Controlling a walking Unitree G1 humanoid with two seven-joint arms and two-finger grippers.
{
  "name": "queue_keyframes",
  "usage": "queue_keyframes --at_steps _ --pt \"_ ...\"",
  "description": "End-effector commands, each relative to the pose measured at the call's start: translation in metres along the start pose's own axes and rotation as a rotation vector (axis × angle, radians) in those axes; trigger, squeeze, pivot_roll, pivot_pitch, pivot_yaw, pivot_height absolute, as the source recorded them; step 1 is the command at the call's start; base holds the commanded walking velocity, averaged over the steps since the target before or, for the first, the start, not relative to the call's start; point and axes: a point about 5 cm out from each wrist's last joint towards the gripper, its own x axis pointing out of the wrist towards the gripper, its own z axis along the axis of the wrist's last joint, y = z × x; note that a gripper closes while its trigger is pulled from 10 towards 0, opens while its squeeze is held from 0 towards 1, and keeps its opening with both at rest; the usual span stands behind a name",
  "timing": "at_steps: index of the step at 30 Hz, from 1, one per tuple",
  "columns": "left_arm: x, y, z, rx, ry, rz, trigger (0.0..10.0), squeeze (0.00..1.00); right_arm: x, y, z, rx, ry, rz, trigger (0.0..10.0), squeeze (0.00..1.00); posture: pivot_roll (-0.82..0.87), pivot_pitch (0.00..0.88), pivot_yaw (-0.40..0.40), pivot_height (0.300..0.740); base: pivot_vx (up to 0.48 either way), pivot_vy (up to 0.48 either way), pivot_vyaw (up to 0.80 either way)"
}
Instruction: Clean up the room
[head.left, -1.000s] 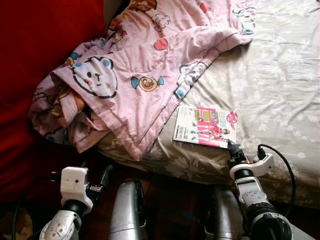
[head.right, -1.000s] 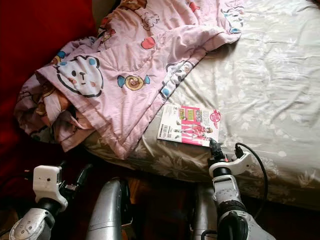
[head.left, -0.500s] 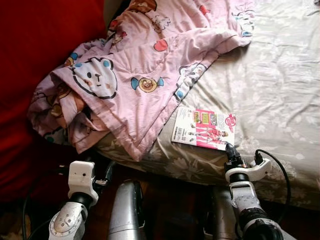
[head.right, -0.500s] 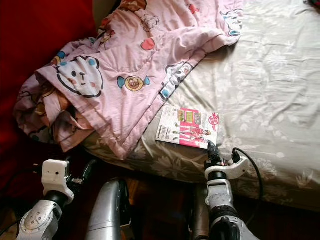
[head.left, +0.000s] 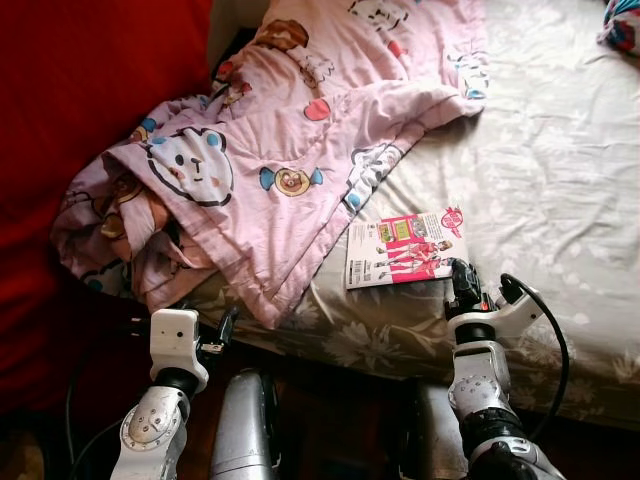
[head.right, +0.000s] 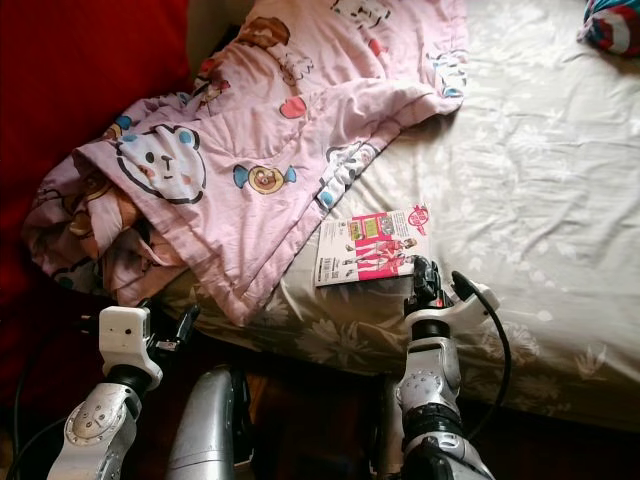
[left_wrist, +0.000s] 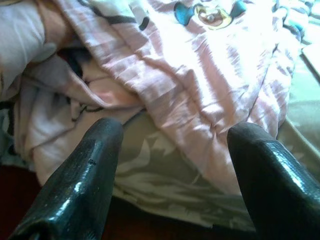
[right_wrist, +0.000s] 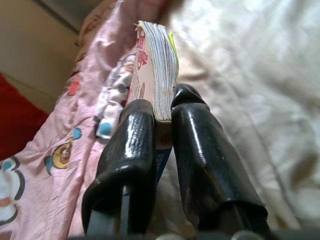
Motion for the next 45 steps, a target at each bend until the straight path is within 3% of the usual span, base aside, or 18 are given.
queue_keyframes --at_steps 1,2,4,5,12,14,30,40,45 --pt "0.001 0.001 -0.006 -0.016 0.003 0.031 10.0 0.00 -0.002 0.008 -0.002 -0.131 0.035 0.050 1.3 0.00 0.02 0.143 0.007 0.564 0.000 0.000 0.00" --pt "0.002 0.001 -0.006 -0.021 0.002 0.036 10.0 0.00 -0.002 0.009 -0.002 -0.155 0.042 0.055 2.9 0.00 0.01 0.144 0.000 0.564 0.000 0.000 0.00" --pt "0.003 0.001 -0.006 -0.024 0.000 0.038 10.0 0.00 -0.002 0.010 -0.001 -0.170 0.045 0.057 2.9 0.00 0.01 0.144 0.000 0.564 0.000 0.000 0.00" --pt "0.003 0.001 -0.006 -0.032 -0.003 0.045 10.0 0.00 -0.001 0.012 0.001 -0.209 0.047 0.067 10.0 0.00 0.00 0.141 -0.010 0.564 0.000 0.000 0.00" --pt "-0.005 0.003 -0.015 -0.078 0.011 0.097 10.0 0.00 0.002 0.027 0.011 -0.408 0.029 0.154 10.0 0.00 -0.01 0.122 -0.037 0.584 0.000 0.000 0.00" --pt "-0.006 0.003 -0.016 -0.080 0.011 0.100 10.0 0.00 0.002 0.028 0.011 -0.423 0.032 0.157 10.0 0.00 -0.01 0.122 -0.037 0.589 0.000 0.000 0.00" --pt "-0.011 0.007 -0.042 -0.130 0.084 0.149 10.0 0.00 -0.006 0.028 0.009 -0.466 0.050 0.152 10.0 0.00 -0.02 0.072 -0.043 0.659 0.000 0.000 0.00" --pt "-0.014 0.002 -0.054 -0.160 0.107 0.157 10.0 0.00 -0.010 0.027 0.008 -0.485 0.066 0.157 10.0 0.00 -0.02 0.028 -0.050 0.729 0.000 0.000 0.00" --pt "-0.014 0.000 -0.056 -0.166 0.111 0.151 10.0 0.00 -0.011 0.023 0.007 -0.502 0.088 0.135 10.0 0.00 -0.02 0.011 -0.046 0.739 0.000 0.000 0.00"
